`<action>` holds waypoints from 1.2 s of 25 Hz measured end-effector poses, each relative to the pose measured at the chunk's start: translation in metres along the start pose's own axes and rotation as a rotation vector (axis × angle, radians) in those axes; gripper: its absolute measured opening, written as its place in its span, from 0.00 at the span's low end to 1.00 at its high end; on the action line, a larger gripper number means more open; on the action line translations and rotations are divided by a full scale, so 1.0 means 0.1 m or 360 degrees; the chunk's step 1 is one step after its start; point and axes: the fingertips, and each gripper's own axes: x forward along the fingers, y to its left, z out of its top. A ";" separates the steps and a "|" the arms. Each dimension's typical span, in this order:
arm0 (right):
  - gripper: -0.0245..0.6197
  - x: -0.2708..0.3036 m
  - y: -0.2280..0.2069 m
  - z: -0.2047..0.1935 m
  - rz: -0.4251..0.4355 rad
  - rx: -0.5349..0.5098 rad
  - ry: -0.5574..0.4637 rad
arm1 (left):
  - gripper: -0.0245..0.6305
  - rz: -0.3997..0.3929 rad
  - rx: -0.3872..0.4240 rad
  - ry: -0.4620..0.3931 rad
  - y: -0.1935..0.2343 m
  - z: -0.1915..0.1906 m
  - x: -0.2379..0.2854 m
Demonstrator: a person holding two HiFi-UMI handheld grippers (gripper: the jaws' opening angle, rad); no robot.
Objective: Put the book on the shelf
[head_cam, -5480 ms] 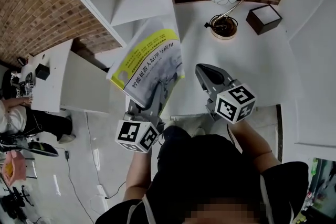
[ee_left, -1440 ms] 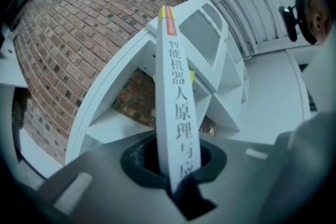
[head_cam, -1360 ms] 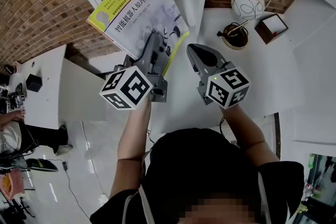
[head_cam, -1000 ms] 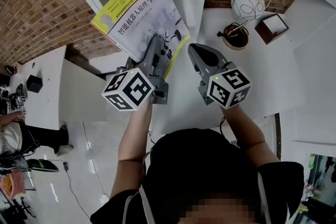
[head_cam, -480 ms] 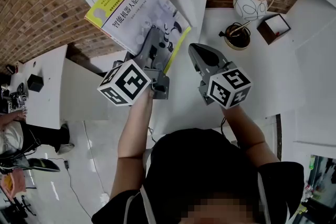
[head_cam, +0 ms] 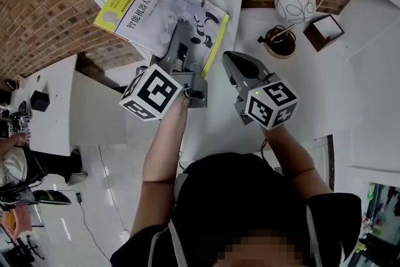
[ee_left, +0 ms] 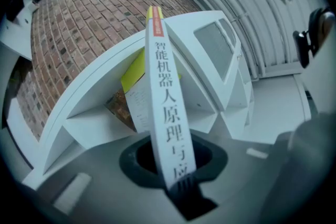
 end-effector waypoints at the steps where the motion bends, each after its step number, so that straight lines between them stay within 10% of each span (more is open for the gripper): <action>1: 0.03 -0.01 -0.02 0.00 -0.0006 0.0001 0.0003 | 0.16 0.0001 -0.0008 -0.0010 0.01 0.01 0.02; 30: 0.03 0.20 0.05 -0.17 0.0122 0.0057 0.0084 | 0.20 0.0112 0.0226 0.0311 0.23 -0.23 0.34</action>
